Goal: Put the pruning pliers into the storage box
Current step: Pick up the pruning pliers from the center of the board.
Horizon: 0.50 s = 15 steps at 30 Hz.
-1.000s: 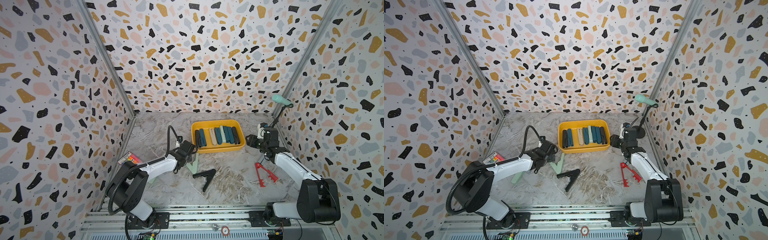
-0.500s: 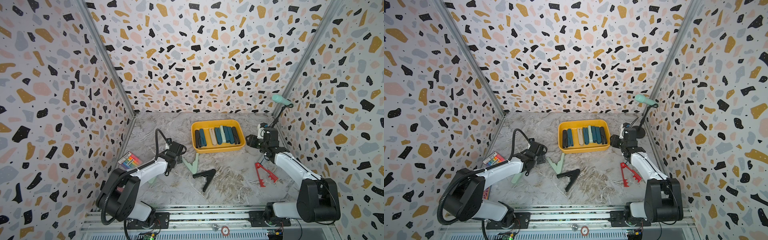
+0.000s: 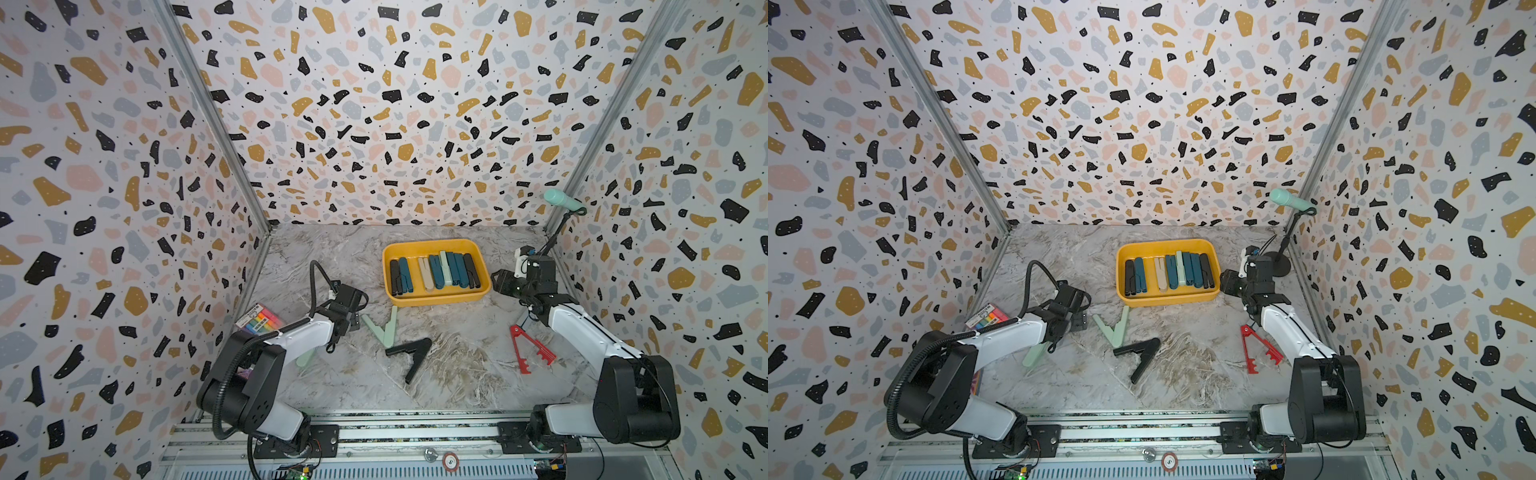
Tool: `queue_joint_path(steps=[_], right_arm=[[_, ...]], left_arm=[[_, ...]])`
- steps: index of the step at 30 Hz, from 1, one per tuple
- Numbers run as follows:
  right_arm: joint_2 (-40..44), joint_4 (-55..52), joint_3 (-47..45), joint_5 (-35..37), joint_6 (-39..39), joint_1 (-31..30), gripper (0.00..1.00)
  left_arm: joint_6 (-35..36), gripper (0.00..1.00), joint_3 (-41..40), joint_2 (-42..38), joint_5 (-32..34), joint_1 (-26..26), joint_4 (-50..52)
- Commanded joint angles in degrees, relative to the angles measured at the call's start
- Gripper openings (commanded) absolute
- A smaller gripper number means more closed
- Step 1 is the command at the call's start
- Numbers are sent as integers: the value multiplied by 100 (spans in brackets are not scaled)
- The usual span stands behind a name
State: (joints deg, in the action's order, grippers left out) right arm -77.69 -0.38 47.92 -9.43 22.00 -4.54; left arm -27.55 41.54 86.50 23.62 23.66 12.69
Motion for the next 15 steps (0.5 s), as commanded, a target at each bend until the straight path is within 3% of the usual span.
queue_joint_path(steps=[1, 7, 15], right_arm=[[0, -14, 138, 64, 23, -13, 60], [0, -21, 104, 71, 28, -17, 60], [-14, -5, 103, 59, 40, -14, 60]], left_arm=[[127, 83, -54, 126, -63, -45, -112], [179, 75, 34, 269, -289, -46, -225], [162, 71, 47, 256, -440, -46, -270]])
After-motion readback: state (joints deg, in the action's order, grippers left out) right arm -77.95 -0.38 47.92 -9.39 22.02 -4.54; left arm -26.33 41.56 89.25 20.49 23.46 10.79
